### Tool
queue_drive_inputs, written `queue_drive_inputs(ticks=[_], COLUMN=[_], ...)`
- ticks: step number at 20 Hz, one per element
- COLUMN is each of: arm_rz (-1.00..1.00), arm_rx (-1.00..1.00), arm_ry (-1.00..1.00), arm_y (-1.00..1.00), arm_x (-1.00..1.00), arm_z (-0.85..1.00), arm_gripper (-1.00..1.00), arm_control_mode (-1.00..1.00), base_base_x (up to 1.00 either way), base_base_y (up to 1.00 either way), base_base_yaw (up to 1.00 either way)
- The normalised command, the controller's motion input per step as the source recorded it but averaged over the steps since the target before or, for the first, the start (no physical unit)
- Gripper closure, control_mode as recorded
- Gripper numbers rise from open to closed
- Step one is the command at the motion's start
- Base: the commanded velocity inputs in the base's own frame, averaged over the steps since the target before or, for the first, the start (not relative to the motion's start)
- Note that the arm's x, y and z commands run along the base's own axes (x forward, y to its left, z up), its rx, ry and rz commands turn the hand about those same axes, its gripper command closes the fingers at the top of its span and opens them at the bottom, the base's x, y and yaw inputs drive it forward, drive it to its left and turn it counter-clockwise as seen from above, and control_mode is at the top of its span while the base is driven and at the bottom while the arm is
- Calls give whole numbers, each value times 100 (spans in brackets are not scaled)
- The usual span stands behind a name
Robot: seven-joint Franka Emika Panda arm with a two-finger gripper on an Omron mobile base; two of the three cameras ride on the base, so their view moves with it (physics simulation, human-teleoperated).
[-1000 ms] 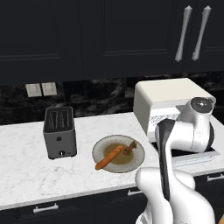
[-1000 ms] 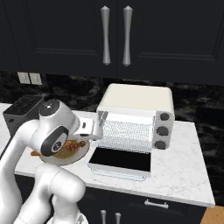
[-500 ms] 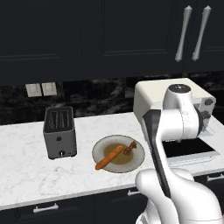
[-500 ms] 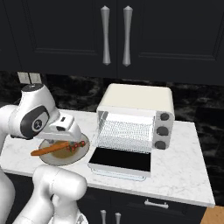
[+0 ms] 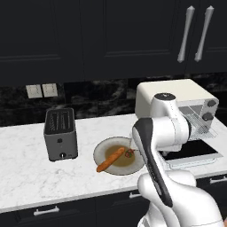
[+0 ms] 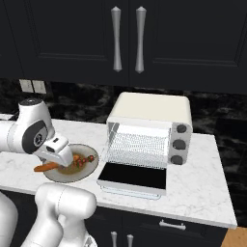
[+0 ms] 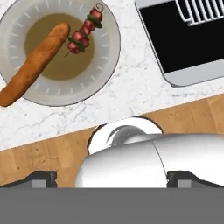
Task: Pick up the kebab skewer and baguette bread, and place them inside the toaster oven. Close the toaster oven door and start by setting the timer.
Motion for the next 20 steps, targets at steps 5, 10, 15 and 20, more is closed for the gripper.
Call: queue_drive_inputs(ticks=[5, 10, 15, 20], arm_rz=[-26, -19, 0, 0], arm_rx=[0, 0, 0, 1], arm_ry=[-1, -5, 0, 11], arm_y=[68, 30, 1, 9], arm_x=[22, 79, 74, 11], arm_z=[-30, -24, -30, -41], arm_gripper=[-100, -100, -100, -100], arm_control_mode=[-100, -100, -100, -100], base_base_x=[0, 0, 0, 0], base_base_y=[0, 0, 0, 0], base_base_yaw=[0, 0, 0, 0])
